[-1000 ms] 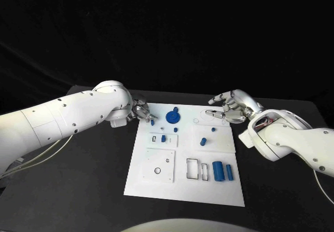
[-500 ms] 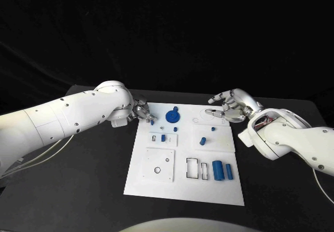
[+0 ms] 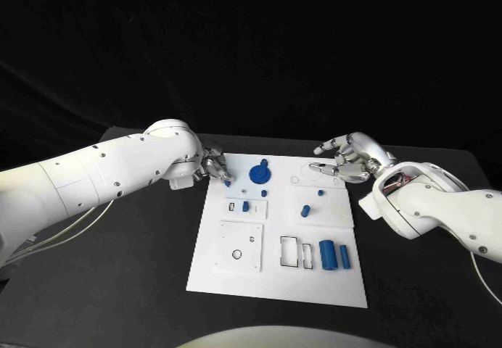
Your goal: Assemble the parts on the task board
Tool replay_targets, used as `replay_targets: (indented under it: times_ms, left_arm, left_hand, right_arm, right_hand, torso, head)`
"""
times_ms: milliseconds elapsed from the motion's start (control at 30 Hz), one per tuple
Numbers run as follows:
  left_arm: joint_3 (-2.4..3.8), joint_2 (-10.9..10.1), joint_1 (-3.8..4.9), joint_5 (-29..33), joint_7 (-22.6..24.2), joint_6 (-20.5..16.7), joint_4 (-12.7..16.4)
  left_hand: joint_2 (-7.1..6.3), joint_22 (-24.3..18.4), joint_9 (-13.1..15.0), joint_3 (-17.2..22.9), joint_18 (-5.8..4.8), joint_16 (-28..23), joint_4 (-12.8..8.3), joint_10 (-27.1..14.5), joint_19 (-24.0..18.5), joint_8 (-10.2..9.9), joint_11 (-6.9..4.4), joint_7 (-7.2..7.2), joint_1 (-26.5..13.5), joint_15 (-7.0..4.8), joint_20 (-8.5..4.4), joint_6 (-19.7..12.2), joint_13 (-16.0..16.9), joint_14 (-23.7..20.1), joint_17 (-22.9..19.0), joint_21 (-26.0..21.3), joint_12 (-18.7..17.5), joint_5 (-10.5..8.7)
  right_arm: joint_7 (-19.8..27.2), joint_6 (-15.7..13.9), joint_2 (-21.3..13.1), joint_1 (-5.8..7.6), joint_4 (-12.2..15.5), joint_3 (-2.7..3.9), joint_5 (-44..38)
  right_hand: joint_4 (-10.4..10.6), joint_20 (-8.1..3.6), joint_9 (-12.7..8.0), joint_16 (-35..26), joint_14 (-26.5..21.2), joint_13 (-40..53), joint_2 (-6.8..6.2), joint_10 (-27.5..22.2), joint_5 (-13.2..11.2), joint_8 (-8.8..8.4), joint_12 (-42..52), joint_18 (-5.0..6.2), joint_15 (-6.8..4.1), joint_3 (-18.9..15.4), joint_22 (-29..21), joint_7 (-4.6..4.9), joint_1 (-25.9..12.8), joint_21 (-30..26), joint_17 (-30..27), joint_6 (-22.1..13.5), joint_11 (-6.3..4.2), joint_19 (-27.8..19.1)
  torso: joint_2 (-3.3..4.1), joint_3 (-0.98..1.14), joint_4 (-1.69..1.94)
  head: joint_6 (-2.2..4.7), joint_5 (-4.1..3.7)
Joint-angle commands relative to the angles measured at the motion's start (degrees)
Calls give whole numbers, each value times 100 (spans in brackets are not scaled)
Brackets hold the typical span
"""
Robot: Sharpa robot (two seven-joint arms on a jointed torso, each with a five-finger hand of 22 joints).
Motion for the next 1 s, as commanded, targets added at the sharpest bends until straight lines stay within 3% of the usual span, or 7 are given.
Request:
replay_targets:
  times_ms: [33,133,467,633,767,1000]
  left_arm:
    - [-19,-6,-13,304,115,-87,-1]
    - [-21,-29,-13,412,137,-151,13]
    - [-23,-227,-14,765,132,-259,203]
    - [-24,-461,-16,1071,166,-387,494]
    - [-33,-630,-24,1157,208,-513,765]
    - [-103,-883,-41,1147,330,-784,1240]
  left_hand:
    - [137,-20,81,364,1,-36,-112,-62,-48,71,11,-15,286,1,2,-76,-39,440,1039,-29,-62,-336]
    - [78,-30,144,724,4,-39,-165,-61,-59,138,20,-1,315,13,14,-110,-53,438,1036,-36,-77,-469]
    - [-99,-13,252,1329,3,-33,-351,-35,-55,257,28,12,229,19,22,-160,-33,441,1046,-30,-68,-469]
    - [-168,34,291,1541,-5,-11,-427,27,-25,311,19,3,113,11,17,-145,27,456,1081,-6,-22,-472]
    - [-214,107,316,1713,-18,18,-518,92,19,349,5,-9,37,-2,7,-127,90,474,1126,29,23,-464]
    - [-269,185,338,1886,-33,34,-607,168,68,384,-9,-22,-61,-15,-6,-102,161,486,1152,69,74,-450]
  right_arm:
    - [-4,57,10,-3,-8,1,-21]
    - [-10,63,10,-3,-14,1,-21]
    - [-15,69,8,-4,-18,1,-21]
    - [-12,76,-22,-4,22,1,-21]
    - [-12,71,-49,-4,37,0,-21]
    - [9,33,-62,-4,10,-1,-21]
  right_hand:
    - [-17,9,-6,-34,428,-8,7,-44,31,-30,-28,81,23,9,326,13,-64,-36,788,23,13,-50]
    - [-17,9,-6,-34,428,-8,7,-44,31,-30,-28,81,23,9,326,13,-64,-36,788,23,13,-50]
    - [-17,9,-6,-33,428,-8,7,-45,34,-29,-29,82,23,11,324,12,-62,-39,790,25,12,-52]
    - [-19,9,-6,-31,430,-8,7,-44,42,-29,-28,83,22,15,319,12,-58,-46,797,28,11,-54]
    - [-19,9,-6,-31,430,-8,7,-44,42,-29,-28,83,22,15,319,12,-58,-46,797,28,11,-54]
    - [-16,8,-5,-47,420,-44,10,-74,56,-27,-64,103,22,18,259,11,-60,-128,756,32,11,-95]
  torso:
    - [0,-2,3]
    - [1,-3,-1]
    - [2,5,0]
    - [-14,10,11]
    - [-20,-3,27]
    - [-34,-20,44]
  head:
    - [-10,7]
    - [-11,21]
    - [-26,48]
    - [-40,53]
    - [-53,56]
    - [-78,49]
